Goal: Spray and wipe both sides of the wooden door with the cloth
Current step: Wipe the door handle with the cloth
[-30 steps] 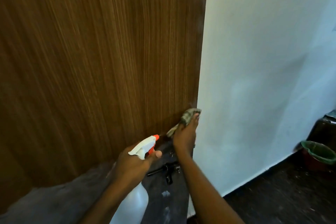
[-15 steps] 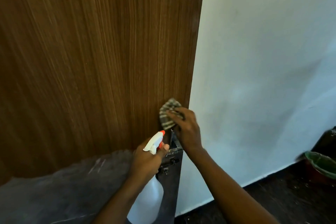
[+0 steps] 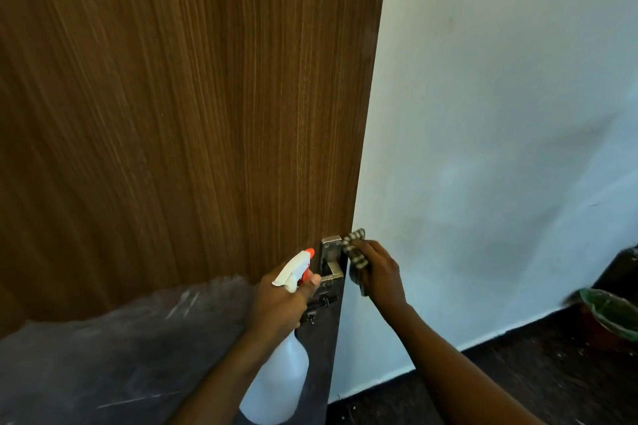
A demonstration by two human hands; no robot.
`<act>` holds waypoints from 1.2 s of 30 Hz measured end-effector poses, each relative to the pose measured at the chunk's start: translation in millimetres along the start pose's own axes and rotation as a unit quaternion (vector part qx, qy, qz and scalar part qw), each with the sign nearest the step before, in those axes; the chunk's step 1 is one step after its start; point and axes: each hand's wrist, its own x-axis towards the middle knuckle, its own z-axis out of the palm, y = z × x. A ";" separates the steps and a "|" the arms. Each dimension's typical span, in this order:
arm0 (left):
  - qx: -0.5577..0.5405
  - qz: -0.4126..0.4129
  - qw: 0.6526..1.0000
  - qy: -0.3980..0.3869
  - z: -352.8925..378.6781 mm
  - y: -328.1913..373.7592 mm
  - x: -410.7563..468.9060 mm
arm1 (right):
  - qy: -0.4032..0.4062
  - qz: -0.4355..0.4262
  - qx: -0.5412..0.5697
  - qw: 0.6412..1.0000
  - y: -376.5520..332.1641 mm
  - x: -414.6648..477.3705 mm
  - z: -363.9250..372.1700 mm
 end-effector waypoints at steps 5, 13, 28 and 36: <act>0.018 -0.005 1.000 -0.025 14.9 -9.6 3.2 | 0.057 0.118 0.115 0.985 -21.6 20.4 -2.0; 0.008 -0.064 0.998 -0.022 38.3 -15.2 13.8 | -0.010 0.152 0.087 0.984 -7.3 -29.6 26.5; 0.079 -0.071 0.994 0.025 49.7 -16.0 13.5 | -0.038 0.248 0.121 0.960 -12.9 -44.3 30.9; 0.144 -0.072 0.984 0.075 48.0 -13.4 2.0 | 0.056 0.231 0.154 0.959 -38.1 -6.7 5.7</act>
